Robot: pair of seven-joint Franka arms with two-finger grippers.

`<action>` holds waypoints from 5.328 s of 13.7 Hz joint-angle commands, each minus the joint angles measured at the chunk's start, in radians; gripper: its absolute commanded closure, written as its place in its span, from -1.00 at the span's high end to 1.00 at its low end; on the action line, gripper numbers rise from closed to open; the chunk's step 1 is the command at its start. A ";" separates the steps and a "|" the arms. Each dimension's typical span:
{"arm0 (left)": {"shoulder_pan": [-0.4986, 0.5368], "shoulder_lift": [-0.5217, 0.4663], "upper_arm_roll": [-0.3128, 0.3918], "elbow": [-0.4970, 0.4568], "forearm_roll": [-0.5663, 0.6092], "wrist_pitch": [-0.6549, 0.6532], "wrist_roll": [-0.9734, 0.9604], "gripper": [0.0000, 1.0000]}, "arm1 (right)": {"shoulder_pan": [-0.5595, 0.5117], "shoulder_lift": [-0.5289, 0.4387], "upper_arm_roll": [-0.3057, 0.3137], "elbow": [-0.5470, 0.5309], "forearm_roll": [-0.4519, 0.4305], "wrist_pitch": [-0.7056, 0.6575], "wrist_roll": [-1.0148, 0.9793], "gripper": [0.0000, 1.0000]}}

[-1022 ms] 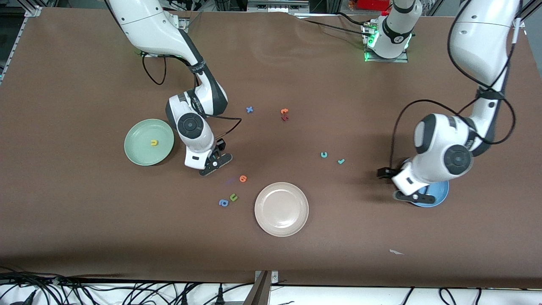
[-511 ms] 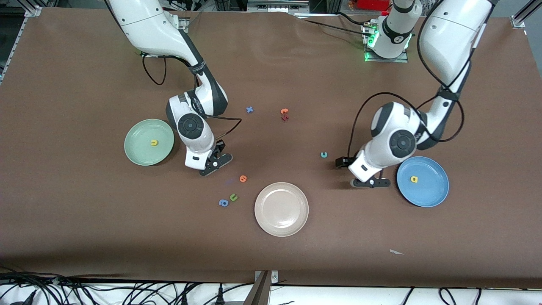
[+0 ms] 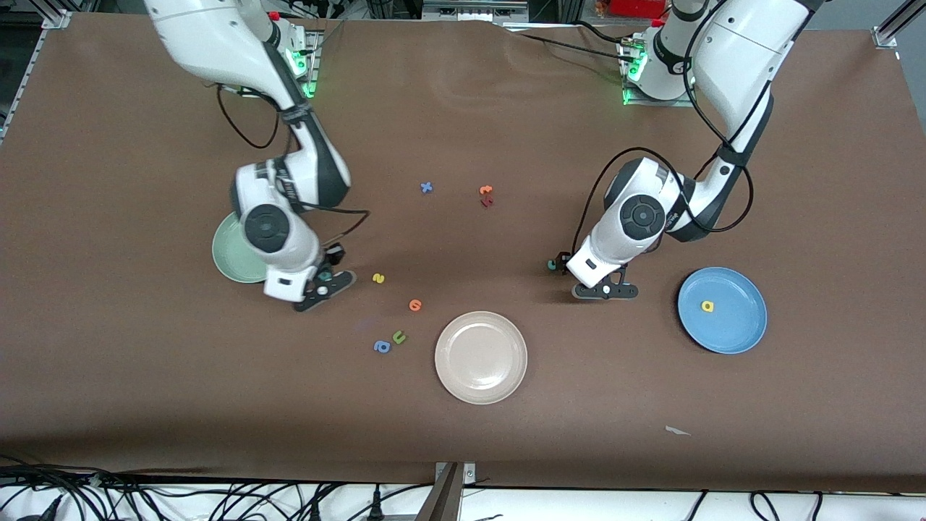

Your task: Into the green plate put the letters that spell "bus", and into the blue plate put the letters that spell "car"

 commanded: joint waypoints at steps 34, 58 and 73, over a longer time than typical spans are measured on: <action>-0.006 0.084 0.012 0.032 0.084 0.067 -0.044 -0.52 | 0.111 0.170 0.085 0.083 0.072 0.225 1.006 0.30; 0.127 -0.034 0.011 0.072 0.084 -0.157 0.168 -1.00 | 0.009 -0.155 -0.206 -0.249 0.077 -0.014 0.101 -0.84; 0.200 -0.008 -0.015 0.135 0.150 -0.205 0.188 1.00 | 0.007 -0.171 -0.217 0.004 0.077 -0.223 0.194 1.00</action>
